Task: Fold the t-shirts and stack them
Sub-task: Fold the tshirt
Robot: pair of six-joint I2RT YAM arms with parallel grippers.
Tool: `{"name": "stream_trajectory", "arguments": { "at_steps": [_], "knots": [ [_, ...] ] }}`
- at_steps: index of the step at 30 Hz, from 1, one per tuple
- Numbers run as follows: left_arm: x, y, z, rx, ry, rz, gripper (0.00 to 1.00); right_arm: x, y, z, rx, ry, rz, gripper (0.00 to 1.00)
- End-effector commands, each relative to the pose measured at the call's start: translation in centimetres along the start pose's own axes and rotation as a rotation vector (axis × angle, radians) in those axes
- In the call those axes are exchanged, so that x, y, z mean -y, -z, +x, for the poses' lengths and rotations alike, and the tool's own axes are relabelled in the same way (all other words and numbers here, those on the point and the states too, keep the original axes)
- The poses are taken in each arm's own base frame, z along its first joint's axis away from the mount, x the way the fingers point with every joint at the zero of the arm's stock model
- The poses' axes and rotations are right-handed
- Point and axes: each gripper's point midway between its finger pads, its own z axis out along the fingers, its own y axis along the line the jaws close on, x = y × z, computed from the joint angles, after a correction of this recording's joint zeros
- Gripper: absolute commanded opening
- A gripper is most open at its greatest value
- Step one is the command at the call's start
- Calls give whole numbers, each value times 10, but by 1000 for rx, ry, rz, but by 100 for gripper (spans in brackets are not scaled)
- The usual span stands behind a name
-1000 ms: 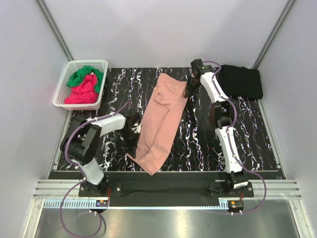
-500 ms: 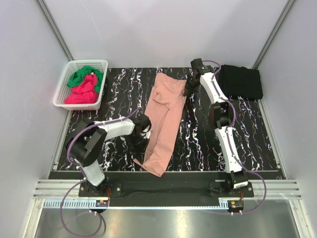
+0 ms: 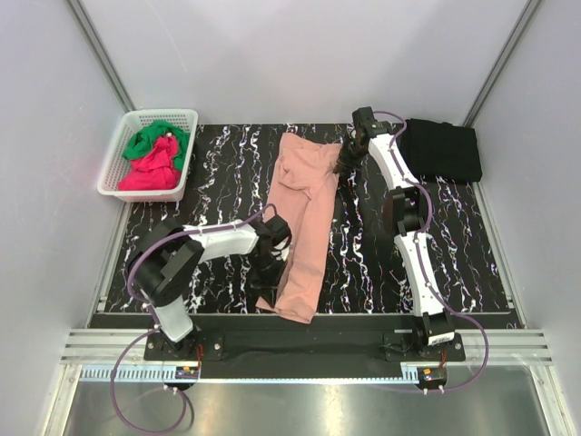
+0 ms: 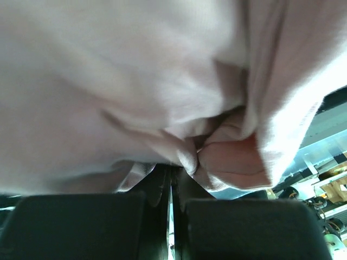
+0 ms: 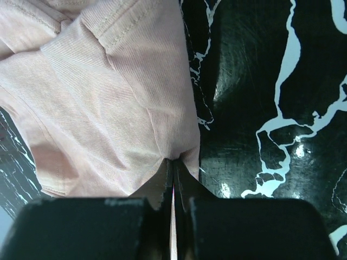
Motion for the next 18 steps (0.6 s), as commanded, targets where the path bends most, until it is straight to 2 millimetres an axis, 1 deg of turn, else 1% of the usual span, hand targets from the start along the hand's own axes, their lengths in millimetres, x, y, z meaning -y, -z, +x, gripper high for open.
{"name": "stream_trajectory", "arguments": {
  "at_steps": [1,6,12,13,14,15,16,17,18],
  "knots": [
    [26,-2,-16,40,-31,57,0,4,-13,-3,13,-3,-5,0],
    [45,-4,-23,54,-51,78,0,4,-12,-3,12,1,-8,0],
    [73,-7,-19,70,-79,103,0,4,-7,-7,23,13,-3,0],
    [76,-8,-17,76,-88,97,0,5,-7,-5,16,16,-1,2],
    [77,-8,-16,76,-82,97,0,4,-5,-5,13,21,-5,16],
    [77,-7,-15,77,-78,98,0,1,1,-7,21,47,-14,16],
    [76,-6,-15,87,-77,94,0,0,4,-6,18,56,-17,13],
    [77,-1,-15,103,-79,97,0,-1,8,-8,28,66,-14,13],
    [74,-1,-12,104,-77,92,0,-6,18,-13,49,79,-16,15]
  ]
}}
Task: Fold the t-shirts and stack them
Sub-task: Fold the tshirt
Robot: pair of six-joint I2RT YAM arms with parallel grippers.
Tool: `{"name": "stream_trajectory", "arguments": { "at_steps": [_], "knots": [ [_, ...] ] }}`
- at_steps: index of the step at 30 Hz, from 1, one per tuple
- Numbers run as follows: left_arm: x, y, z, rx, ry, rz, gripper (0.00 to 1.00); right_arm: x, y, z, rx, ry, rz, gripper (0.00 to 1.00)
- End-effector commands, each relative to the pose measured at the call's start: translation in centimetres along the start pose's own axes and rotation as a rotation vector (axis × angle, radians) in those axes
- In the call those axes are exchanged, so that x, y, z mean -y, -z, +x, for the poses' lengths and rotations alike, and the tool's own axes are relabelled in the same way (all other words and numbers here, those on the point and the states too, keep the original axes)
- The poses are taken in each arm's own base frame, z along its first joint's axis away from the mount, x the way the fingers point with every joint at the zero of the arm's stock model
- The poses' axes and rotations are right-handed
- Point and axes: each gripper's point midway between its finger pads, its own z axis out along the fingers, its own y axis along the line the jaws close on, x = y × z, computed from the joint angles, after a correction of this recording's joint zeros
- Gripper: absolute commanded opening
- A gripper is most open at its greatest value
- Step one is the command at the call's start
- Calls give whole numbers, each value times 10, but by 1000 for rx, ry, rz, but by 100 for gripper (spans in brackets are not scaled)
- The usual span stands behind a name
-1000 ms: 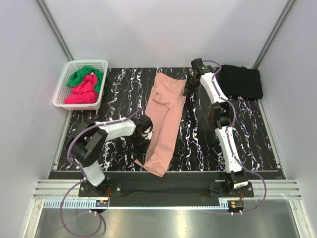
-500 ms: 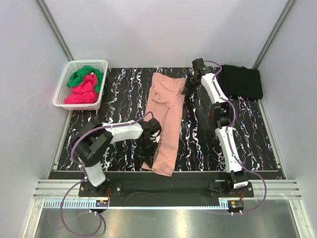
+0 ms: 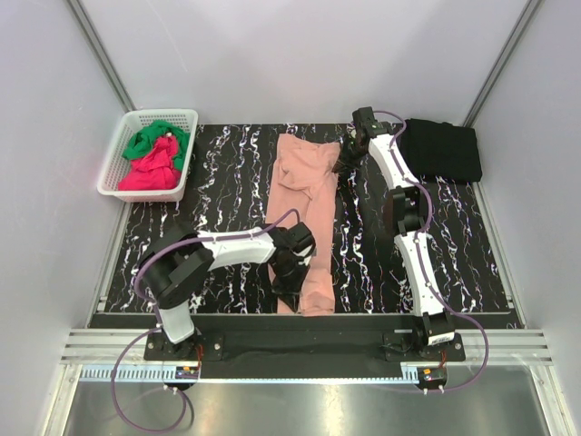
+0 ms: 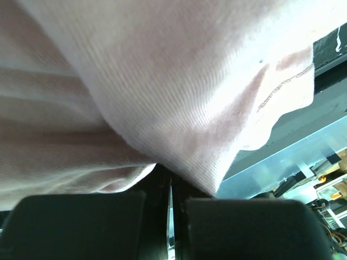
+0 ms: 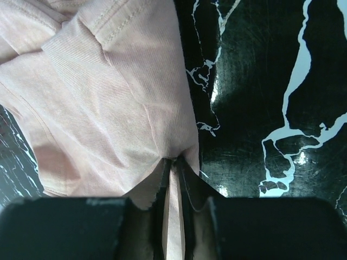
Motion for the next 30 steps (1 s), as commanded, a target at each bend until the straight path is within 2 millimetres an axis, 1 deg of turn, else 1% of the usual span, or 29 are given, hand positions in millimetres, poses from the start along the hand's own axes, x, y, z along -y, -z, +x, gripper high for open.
{"name": "stream_trajectory", "arguments": {
  "at_steps": [1,3,5,6,8,9,10,11,12,13,14,15,16,17,18,19,20,21,22,23,24,25,26,27,28,29,30],
  "knots": [
    [11,14,-8,68,1,31,0,-2,23,-13,53,64,28,16],
    [3,13,0,58,2,16,0,-6,33,-20,75,76,17,19],
    [-2,13,5,54,2,4,0,-9,39,-22,84,78,10,22],
    [-5,14,8,59,3,-2,0,-13,47,-24,92,77,2,22],
    [-9,17,11,70,-1,-12,0,-18,53,-21,80,68,-16,22],
    [-10,22,9,95,-8,-22,0,-24,61,-22,85,69,-33,22],
    [-13,26,7,107,-4,-33,0,-31,65,-19,71,69,-59,22],
    [-15,31,6,113,-5,-45,3,-35,70,-18,73,74,-69,22],
    [-18,37,3,138,-7,-62,7,-45,81,-20,87,89,-85,21],
    [-25,44,0,149,7,-78,16,-53,89,-18,88,100,-105,21],
    [-29,49,-4,167,16,-87,21,-60,96,-19,97,110,-119,22],
    [-36,62,-15,214,38,-89,25,-70,111,-21,116,122,-145,22],
    [-42,69,-18,231,39,-99,31,-76,120,-22,124,122,-160,22],
    [-44,78,-26,261,48,-97,31,-85,136,-24,140,119,-182,23],
    [-51,86,-33,290,61,-111,32,-90,143,-22,141,121,-196,22],
    [-64,96,-43,321,94,-119,32,-92,149,-18,128,116,-201,23],
    [-67,107,-55,356,106,-119,34,-93,154,-15,119,102,-197,23],
    [-81,115,-65,384,145,-135,35,-92,159,-8,96,96,-194,22],
    [-90,115,-73,378,160,-155,35,-88,159,2,66,89,-178,22],
    [-89,126,-89,411,160,-153,35,-93,163,11,53,114,-175,22],
    [-93,132,-108,412,168,-157,35,-78,146,24,15,107,-120,22],
    [-97,133,-107,408,173,-165,35,-74,140,30,-6,103,-108,21],
    [-96,139,-129,424,177,-173,34,-70,132,37,-30,105,-106,20],
    [-100,141,-142,425,190,-170,34,-65,124,42,-56,99,-96,19],
    [-91,159,-167,482,164,-152,34,-61,119,44,-68,106,-88,19],
    [-98,147,-182,446,183,-161,34,-56,109,46,-85,107,-79,19],
    [-96,152,-196,454,182,-145,33,-56,106,45,-85,110,-78,20]
  ]
}}
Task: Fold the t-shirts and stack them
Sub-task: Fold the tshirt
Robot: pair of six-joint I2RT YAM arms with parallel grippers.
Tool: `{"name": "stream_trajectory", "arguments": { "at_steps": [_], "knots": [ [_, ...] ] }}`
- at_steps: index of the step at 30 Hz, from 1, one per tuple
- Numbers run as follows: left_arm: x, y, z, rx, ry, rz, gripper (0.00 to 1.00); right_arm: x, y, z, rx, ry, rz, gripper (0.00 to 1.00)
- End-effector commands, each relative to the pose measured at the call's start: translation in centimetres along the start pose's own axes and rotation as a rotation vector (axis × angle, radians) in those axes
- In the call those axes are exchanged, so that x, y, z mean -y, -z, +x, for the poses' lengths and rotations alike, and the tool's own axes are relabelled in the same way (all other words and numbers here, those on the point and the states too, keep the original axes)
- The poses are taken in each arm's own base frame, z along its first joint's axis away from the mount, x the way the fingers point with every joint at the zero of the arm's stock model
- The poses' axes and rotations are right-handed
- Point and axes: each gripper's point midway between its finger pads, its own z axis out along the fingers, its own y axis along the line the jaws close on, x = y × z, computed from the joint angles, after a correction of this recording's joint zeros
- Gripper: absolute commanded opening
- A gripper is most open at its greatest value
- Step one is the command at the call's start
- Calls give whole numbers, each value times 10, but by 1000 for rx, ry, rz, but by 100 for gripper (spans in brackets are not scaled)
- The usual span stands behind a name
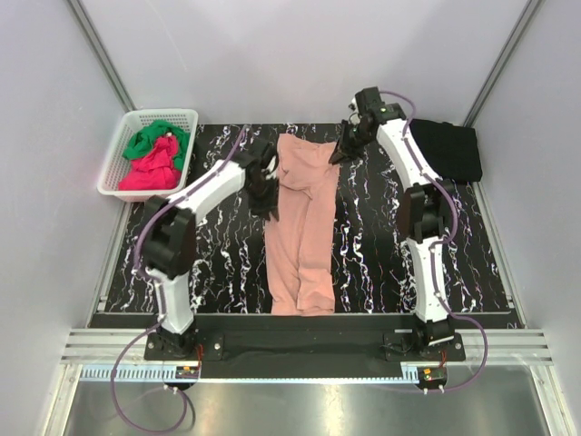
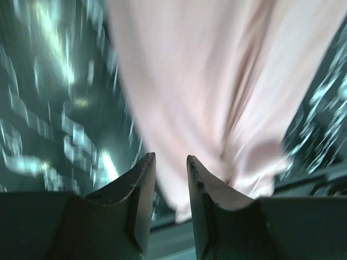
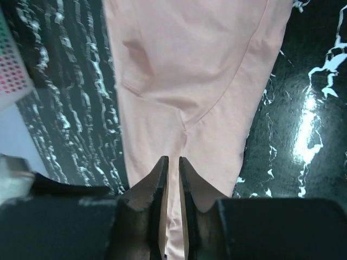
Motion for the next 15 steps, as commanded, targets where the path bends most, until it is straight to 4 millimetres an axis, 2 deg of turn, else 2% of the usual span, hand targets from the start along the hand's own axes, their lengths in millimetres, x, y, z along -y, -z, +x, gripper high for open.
{"name": "stream_trajectory", "arguments": {
  "at_steps": [1,2,3,4,5,6,7,12,15],
  "knots": [
    [21,7,-66,89,-48,39,33,17,-30,18,-86,15,31,20],
    [24,3,-77,81,-42,46,33,22,-38,19,-100,6,33,19],
    [20,-15,-79,16,-18,30,31,18,-38,16,-91,16,17,20],
    [35,-5,-108,78,-25,67,31,17,-40,14,-90,17,12,20],
    [37,-4,-119,89,-19,72,30,20,-46,15,-98,13,11,20],
    [28,-20,-124,56,9,53,30,18,-44,11,-90,15,7,20],
    [36,-9,-142,109,27,85,31,17,-44,11,-90,17,2,20],
    [9,-2,-184,179,193,170,31,13,-35,13,-93,16,-12,21],
    [10,2,-204,210,211,231,33,10,-29,12,-90,24,-22,21]
  ]
}}
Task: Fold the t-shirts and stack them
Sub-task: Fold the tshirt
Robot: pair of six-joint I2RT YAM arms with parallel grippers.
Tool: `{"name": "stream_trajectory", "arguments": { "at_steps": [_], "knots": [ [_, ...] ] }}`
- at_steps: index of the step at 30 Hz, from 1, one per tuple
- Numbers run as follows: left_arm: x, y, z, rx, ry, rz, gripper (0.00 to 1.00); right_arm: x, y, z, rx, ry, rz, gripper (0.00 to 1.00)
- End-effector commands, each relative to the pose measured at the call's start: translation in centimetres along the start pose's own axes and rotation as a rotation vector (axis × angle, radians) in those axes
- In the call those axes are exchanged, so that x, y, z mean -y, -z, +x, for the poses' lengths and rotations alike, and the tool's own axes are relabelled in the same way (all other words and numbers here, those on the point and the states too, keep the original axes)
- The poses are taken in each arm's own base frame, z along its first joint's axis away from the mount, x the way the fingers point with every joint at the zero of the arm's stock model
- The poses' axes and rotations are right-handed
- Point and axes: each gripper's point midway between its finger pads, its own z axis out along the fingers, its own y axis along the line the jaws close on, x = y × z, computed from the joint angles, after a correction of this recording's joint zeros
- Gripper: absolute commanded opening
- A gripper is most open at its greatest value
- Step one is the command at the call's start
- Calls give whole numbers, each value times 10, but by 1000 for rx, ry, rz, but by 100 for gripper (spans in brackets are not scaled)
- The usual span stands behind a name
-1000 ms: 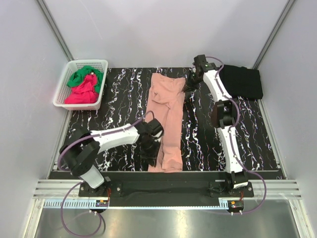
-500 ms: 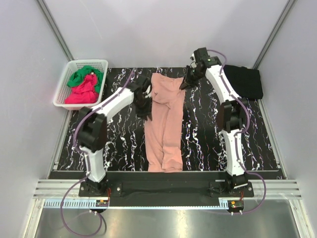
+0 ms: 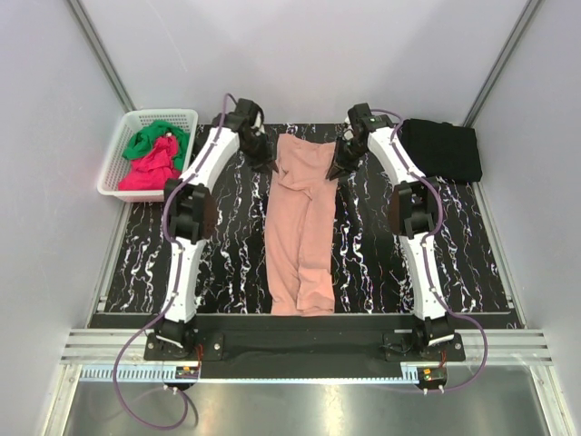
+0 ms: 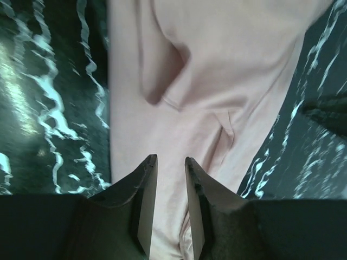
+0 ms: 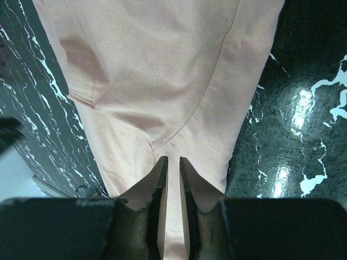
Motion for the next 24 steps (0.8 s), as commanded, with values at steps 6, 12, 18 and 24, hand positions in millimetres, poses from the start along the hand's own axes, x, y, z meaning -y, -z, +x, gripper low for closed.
{"name": "stream_trajectory", "arguments": {
  "at_steps": [6,12,18,24],
  "knots": [
    [45,-5,-58,47,103,362,29,-42,59,-41,157,90,-178,23],
    [68,-4,-80,69,166,550,31,-42,68,-86,203,-33,-398,19],
    [84,22,-100,179,140,598,31,-61,81,-108,206,-45,-638,27],
    [52,44,-109,328,37,359,27,-26,79,-111,294,-4,-411,26]
  ]
}}
